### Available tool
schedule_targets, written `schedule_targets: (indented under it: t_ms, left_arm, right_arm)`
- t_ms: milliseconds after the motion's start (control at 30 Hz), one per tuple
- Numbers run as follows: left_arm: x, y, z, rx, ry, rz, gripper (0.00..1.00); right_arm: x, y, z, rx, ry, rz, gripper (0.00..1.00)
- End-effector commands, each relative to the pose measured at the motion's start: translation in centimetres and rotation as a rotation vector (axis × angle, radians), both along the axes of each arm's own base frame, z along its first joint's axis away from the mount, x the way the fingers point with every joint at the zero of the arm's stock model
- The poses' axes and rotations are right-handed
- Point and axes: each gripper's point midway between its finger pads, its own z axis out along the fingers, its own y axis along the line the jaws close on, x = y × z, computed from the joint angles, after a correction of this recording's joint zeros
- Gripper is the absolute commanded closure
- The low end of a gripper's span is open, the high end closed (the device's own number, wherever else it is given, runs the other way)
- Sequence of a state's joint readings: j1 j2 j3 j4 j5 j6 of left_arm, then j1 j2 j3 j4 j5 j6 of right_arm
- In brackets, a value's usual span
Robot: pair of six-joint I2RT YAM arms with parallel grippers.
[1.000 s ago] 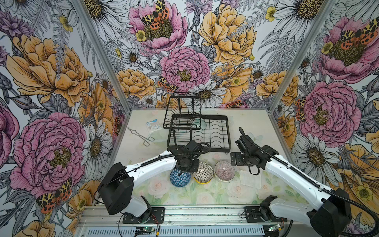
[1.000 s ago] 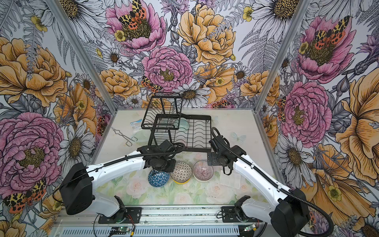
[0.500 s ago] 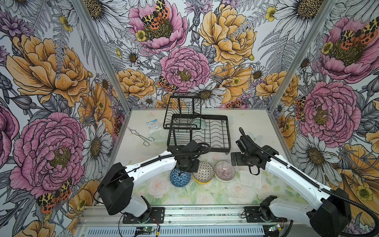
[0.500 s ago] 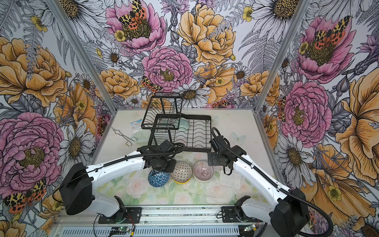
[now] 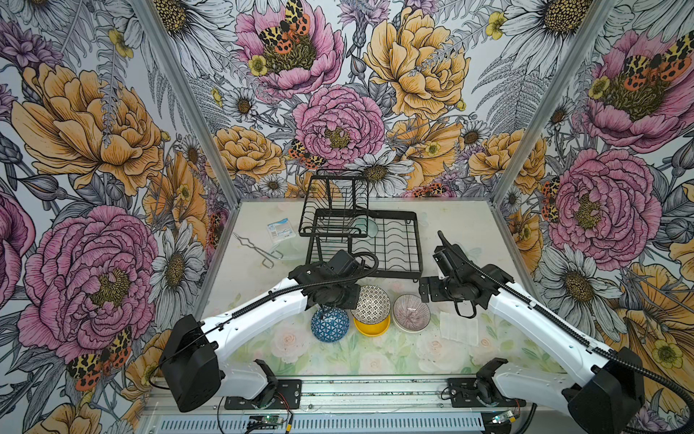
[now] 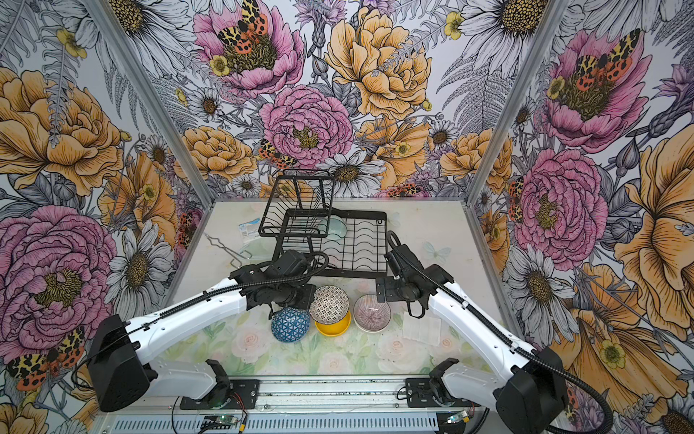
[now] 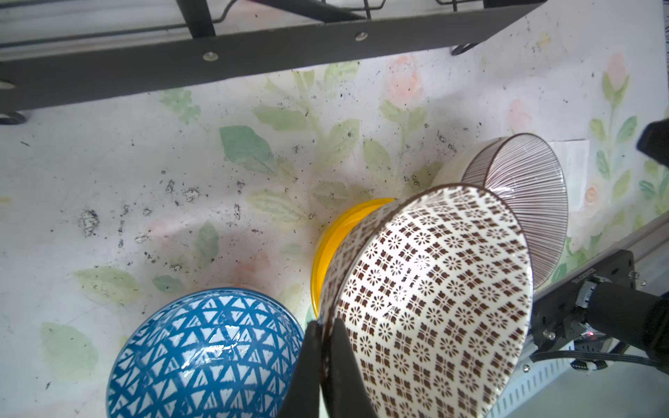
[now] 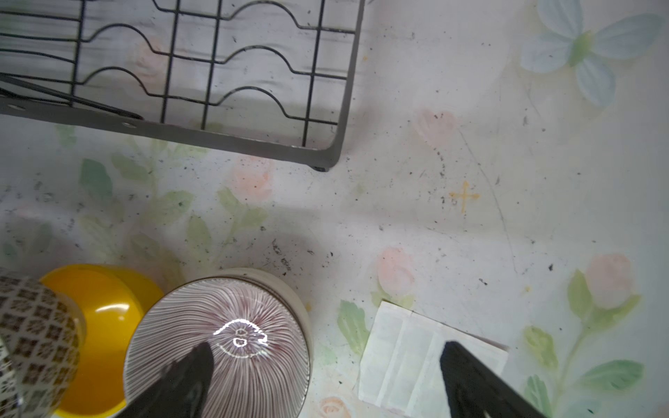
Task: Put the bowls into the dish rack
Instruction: 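Lift the patterned bowl toward the right gripper while the right gripper reaches to meet it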
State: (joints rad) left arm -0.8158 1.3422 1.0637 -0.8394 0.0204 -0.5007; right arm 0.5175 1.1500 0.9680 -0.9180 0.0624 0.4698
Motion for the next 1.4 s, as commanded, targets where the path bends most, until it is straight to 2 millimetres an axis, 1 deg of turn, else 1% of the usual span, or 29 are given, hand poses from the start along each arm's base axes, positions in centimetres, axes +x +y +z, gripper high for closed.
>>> schedule_targets:
  t_ms: [0, 100, 167, 267, 367, 433, 467, 500, 600, 667, 767, 900, 1033, 1167, 1233, 1267, 1367]
  left_arm:
    - [2.7, -0.6, 3.8, -0.035, -0.14, 0.003, 1.0]
    - [4.2, -1.3, 5.6, -0.05, -0.204, -0.003, 1.0]
    - [5.1, -1.9, 7.0, -0.072, -0.243, -0.011, 1.0]
    - [6.5, -2.6, 8.7, -0.09, -0.295, -0.022, 1.0]
    - [7.5, -3.2, 9.5, -0.089, -0.32, -0.034, 1.0]
    - [7.9, -3.6, 9.8, -0.089, -0.329, -0.046, 1.0]
    - [8.0, -3.8, 10.0, -0.093, -0.334, -0.052, 1.0]
    - [8.1, -4.0, 10.0, -0.096, -0.334, -0.057, 1.0]
    - [8.4, -4.5, 10.1, -0.105, -0.339, -0.066, 1.0]
    - [8.4, -4.7, 10.2, -0.112, -0.34, -0.073, 1.0]
    - [8.4, -5.1, 10.3, -0.127, -0.344, -0.079, 1.0]
    - [8.3, -5.4, 10.5, -0.137, -0.347, -0.087, 1.0]
    - [8.3, -5.6, 10.6, -0.143, -0.349, -0.094, 1.0]
    - [8.3, -5.8, 10.6, -0.146, -0.348, -0.099, 1.0]
    - [8.4, -5.9, 10.6, -0.147, -0.35, -0.1, 1.0]
    - [8.3, -5.9, 10.5, -0.142, -0.348, -0.102, 1.0]
    - [8.3, -5.6, 10.6, -0.138, -0.354, -0.097, 1.0]
  right_arm:
    - [0.9, 3.5, 4.6, 0.194, -0.103, 0.104, 0.02]
    - [1.3, 5.0, 6.1, 0.265, -0.11, 0.137, 0.07]
    - [1.8, 5.8, 6.4, 0.294, -0.108, 0.143, 0.11]
    - [2.6, 6.9, 6.8, 0.339, -0.115, 0.15, 0.14]
    - [3.5, 8.3, 7.5, 0.414, -0.137, 0.155, 0.2]
    - [4.0, 8.9, 7.7, 0.438, -0.15, 0.154, 0.22]
    - [4.3, 9.0, 7.6, 0.439, -0.15, 0.151, 0.25]
    - [4.5, 9.0, 7.4, 0.435, -0.147, 0.145, 0.28]
    - [5.0, 9.1, 7.0, 0.425, -0.14, 0.136, 0.32]
    - [5.3, 9.0, 6.6, 0.413, -0.141, 0.122, 0.38]
    - [5.7, 9.0, 6.3, 0.399, -0.139, 0.113, 0.43]
    - [6.1, 9.1, 5.9, 0.388, -0.135, 0.11, 0.55]
    - [6.3, 9.3, 5.9, 0.39, -0.136, 0.112, 0.77]
    - [6.3, 9.3, 6.0, 0.391, -0.139, 0.113, 0.94]
    - [6.4, 9.1, 6.1, 0.386, -0.147, 0.104, 0.96]
    - [6.5, 8.9, 6.1, 0.382, -0.151, 0.101, 1.0]
    - [6.5, 8.3, 6.2, 0.368, -0.166, 0.081, 1.0]
